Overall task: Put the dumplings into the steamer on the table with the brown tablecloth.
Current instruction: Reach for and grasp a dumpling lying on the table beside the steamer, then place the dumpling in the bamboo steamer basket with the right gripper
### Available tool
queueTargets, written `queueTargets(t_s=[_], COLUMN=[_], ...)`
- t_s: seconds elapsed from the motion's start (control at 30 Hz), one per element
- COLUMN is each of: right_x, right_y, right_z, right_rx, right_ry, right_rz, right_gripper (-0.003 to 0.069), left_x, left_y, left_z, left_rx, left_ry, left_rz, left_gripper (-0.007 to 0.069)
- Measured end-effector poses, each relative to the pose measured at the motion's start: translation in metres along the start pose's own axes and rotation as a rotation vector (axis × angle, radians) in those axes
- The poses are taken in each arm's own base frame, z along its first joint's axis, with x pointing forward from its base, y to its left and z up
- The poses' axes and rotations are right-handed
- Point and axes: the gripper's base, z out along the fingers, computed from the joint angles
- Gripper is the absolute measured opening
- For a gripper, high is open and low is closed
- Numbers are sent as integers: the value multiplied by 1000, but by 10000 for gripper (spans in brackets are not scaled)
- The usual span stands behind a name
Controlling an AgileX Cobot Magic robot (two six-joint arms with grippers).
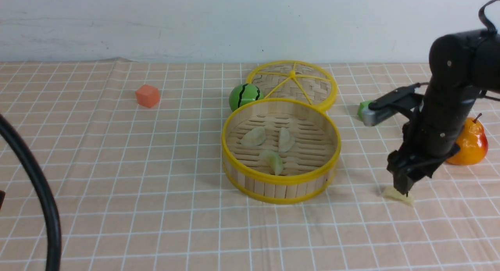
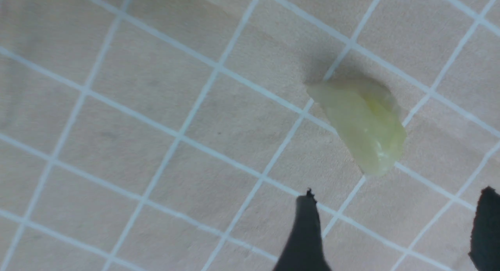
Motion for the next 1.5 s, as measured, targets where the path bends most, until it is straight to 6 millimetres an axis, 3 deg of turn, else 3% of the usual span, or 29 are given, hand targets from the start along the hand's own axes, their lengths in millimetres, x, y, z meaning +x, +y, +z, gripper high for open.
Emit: queueTargets(t_s=[0.17, 0.3, 0.33, 0.37, 0.4, 0.43, 0.47, 0.5, 0.6, 0.67, 0.7, 0.73, 0.77, 0.9, 1.03, 1.07, 1.1, 1.13, 1.2, 1.3, 1.5], right_x=[-7, -11, -11, -11, -11, -12, -13, -14, -18, -29, -30, -42, -48, -74, -95, -96, -102, -103, -108, -111, -114], right_y=[-4, -4, -4, -4, -4, -4, -4, -5, -4, 5, 7, 23, 32, 70, 95, 95, 99, 99, 99, 97, 94], right_z=[42, 56, 56, 56, 56, 56, 56, 54, 42, 19, 17, -6, -15, -37, -21, -19, -2, 0, 24, 35, 17], right_rx=[-11, -10, -9, -9, -8, -8, 0, 5, 10, 3, 1, -18, -29, -67, -85, -86, -77, -76, -52, -40, -24], right_ry=[11, 5, 4, 3, 1, -1, -12, -17, -40, -89, -96, -163, -196, -322, -376, -376, -363, -363, -325, -313, -300], right_rz=[-101, -128, -133, -133, -136, -136, -138, -140, -133, -125, -121, -114, -107, -72, -16, -10, 18, 20, 51, 78, 123], right_gripper=[522, 487, 424, 424, 343, 331, 239, 237, 244, 244, 244, 244, 244, 244, 244, 244, 244, 244, 244, 247, 487], left_x=[0, 0, 0, 0, 0, 0, 0, 0, 0, 0, 0, 0, 0, 0, 0, 0, 0, 0, 0, 0, 1], left_y=[0, 0, 0, 0, 0, 0, 0, 0, 0, 0, 0, 0, 0, 0, 0, 0, 0, 0, 0, 0, 1], left_z=[0, 0, 0, 0, 0, 0, 0, 0, 0, 0, 0, 0, 1, 1, 1, 1, 1, 1, 1, 1, -1], left_rx=[0, 1, 1, 1, 1, 1, 1, 1, 1, 1, 1, 1, 1, 1, 1, 1, 1, 1, 1, 1, -9], left_ry=[0, 0, 0, 0, 0, 0, 0, 0, 1, 1, 1, 1, 2, 3, 3, 3, 3, 3, 3, 3, -4], left_rz=[0, 0, 0, 0, 0, 0, 0, 0, 0, 0, 0, 0, 0, 0, 0, 0, 0, 0, 0, 0, 8], left_gripper=[0, 1, 3, 3, 4, 4, 4, 4, 7, 7, 7, 11, 11, 15, 18, 18, 18, 18, 20, 21, 21])
